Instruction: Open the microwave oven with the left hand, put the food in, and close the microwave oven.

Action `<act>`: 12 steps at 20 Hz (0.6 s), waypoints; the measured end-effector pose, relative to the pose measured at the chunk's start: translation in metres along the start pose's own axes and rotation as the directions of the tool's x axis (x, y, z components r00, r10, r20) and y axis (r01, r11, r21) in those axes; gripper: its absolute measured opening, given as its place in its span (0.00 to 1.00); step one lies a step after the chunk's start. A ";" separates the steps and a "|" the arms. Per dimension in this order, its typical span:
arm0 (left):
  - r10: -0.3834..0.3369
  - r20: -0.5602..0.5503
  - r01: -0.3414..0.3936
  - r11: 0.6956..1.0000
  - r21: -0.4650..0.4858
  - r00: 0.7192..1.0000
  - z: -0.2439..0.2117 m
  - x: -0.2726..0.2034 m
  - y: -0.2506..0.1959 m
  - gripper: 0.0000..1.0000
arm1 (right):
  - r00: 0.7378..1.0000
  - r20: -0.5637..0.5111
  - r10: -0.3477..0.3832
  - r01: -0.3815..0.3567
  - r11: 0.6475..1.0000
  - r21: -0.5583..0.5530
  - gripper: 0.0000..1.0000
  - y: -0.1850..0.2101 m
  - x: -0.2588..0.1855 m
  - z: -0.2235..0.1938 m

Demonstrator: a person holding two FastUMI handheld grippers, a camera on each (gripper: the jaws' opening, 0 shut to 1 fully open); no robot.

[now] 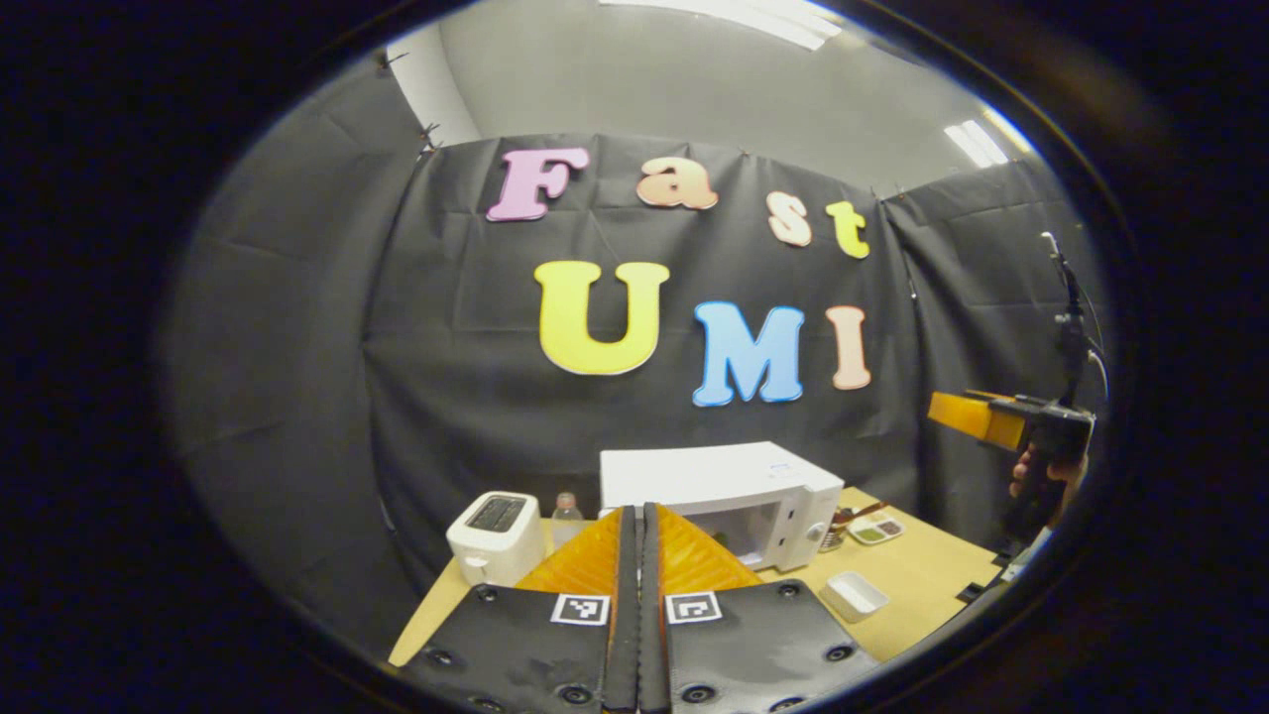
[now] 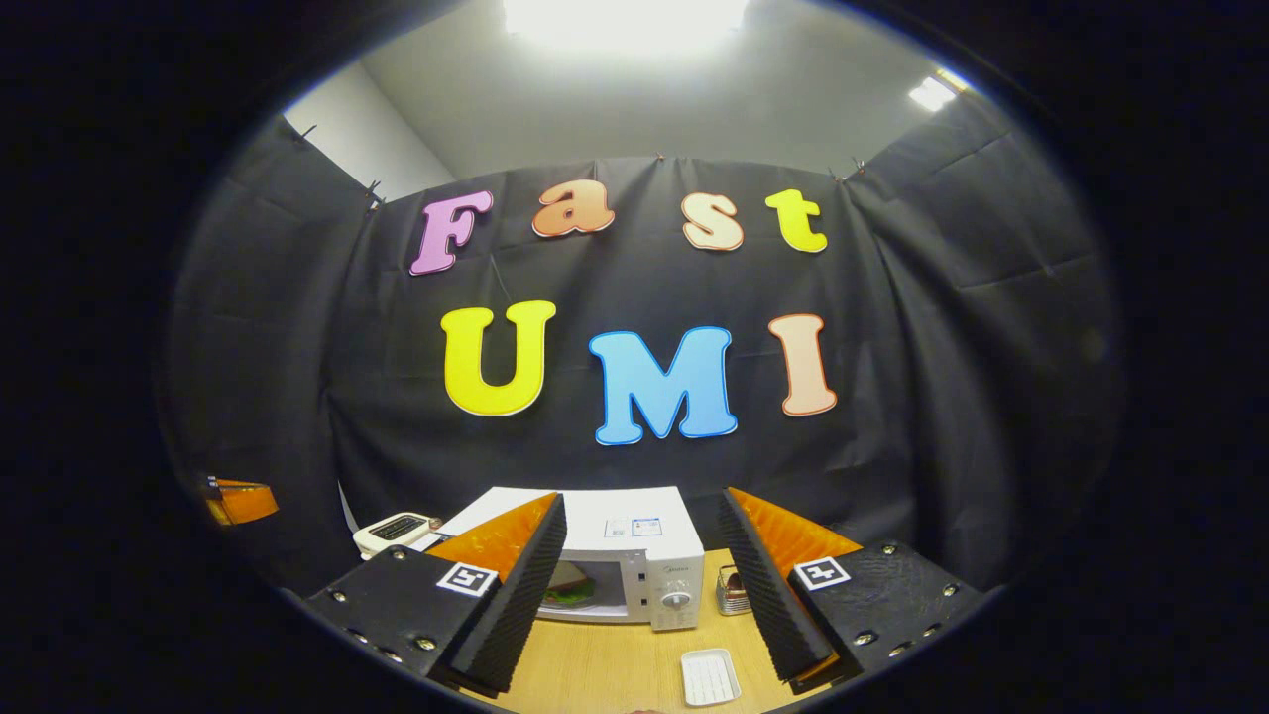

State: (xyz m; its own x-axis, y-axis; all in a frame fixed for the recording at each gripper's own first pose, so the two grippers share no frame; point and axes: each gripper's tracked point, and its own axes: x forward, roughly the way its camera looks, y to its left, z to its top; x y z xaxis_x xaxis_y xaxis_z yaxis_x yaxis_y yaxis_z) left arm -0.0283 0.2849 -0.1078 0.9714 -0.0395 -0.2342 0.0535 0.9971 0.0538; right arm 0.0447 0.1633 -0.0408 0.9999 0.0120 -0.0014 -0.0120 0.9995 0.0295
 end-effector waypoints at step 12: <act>-0.005 -0.319 -0.002 1.000 -0.022 0.948 -0.155 -0.042 0.043 0.06 | 0.999 -0.041 0.015 -0.015 1.000 0.007 0.98 0.016 0.018 -0.011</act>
State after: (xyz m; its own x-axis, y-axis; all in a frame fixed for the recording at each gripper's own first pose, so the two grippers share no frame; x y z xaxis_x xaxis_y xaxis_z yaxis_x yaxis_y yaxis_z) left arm -0.1026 0.3398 -0.2459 0.8468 -0.0221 -0.5315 0.0469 0.9983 0.0332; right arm 0.0620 0.1794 -0.0511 0.9987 0.0287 -0.0421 -0.0272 0.9990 0.0366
